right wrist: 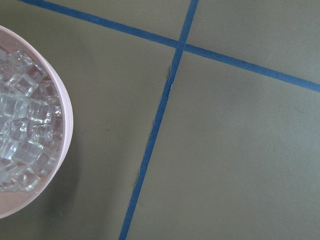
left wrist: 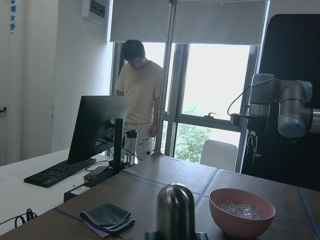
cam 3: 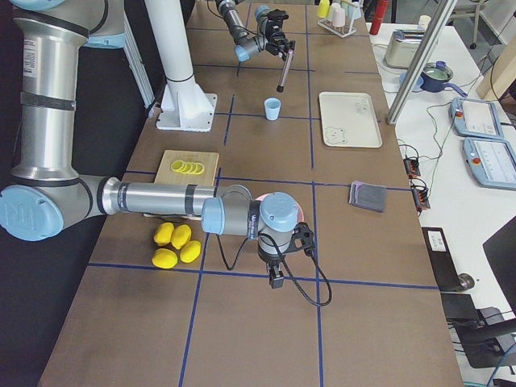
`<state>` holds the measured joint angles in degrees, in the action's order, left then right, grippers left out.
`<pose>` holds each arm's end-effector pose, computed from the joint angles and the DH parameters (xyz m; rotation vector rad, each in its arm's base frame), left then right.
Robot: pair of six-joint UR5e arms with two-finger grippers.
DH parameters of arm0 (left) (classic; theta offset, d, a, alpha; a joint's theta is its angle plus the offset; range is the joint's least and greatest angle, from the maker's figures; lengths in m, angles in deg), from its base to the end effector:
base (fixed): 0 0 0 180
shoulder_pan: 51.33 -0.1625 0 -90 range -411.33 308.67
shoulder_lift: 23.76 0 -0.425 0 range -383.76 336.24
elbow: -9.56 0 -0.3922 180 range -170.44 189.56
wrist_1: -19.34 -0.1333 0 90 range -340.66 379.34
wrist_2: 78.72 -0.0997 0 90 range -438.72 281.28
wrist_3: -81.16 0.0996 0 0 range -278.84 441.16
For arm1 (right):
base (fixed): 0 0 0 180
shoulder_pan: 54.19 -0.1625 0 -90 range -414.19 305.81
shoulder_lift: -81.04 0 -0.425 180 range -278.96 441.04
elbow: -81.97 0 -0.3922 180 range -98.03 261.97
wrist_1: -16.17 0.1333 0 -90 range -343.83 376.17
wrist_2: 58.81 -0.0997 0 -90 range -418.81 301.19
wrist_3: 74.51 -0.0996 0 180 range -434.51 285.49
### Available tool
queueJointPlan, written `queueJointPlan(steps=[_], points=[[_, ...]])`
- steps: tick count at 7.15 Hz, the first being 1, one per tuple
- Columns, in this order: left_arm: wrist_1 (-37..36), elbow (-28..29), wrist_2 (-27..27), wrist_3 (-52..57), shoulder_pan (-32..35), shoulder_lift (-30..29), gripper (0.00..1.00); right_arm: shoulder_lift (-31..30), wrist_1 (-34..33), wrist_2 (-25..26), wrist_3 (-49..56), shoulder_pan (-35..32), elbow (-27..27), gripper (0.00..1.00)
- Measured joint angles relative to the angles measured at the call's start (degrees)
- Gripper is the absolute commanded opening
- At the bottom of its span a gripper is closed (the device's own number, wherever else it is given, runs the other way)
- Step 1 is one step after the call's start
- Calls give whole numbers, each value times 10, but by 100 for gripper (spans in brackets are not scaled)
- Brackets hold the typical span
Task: Mash ice and strawberries in cup
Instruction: 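Lower the muddler into the cup and press down on the contents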
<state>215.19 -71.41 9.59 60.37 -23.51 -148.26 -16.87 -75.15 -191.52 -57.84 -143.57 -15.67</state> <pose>0.4704 -0.4023 0.2035 1.7446 1.5220 0.3382 0.0611 -0.4320 0.6612 0.0781 -0.7443 -0.2773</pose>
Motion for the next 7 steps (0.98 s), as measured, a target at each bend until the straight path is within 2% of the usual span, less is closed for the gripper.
queueJointPlan(steps=[2, 7], points=[[60, 39, -8, 27, -17, -1, 0, 0, 0, 0, 0, 0, 0, 99], [80, 56, -10, 39, -41, 16, 0, 0, 0, 0, 0, 0, 1, 99]])
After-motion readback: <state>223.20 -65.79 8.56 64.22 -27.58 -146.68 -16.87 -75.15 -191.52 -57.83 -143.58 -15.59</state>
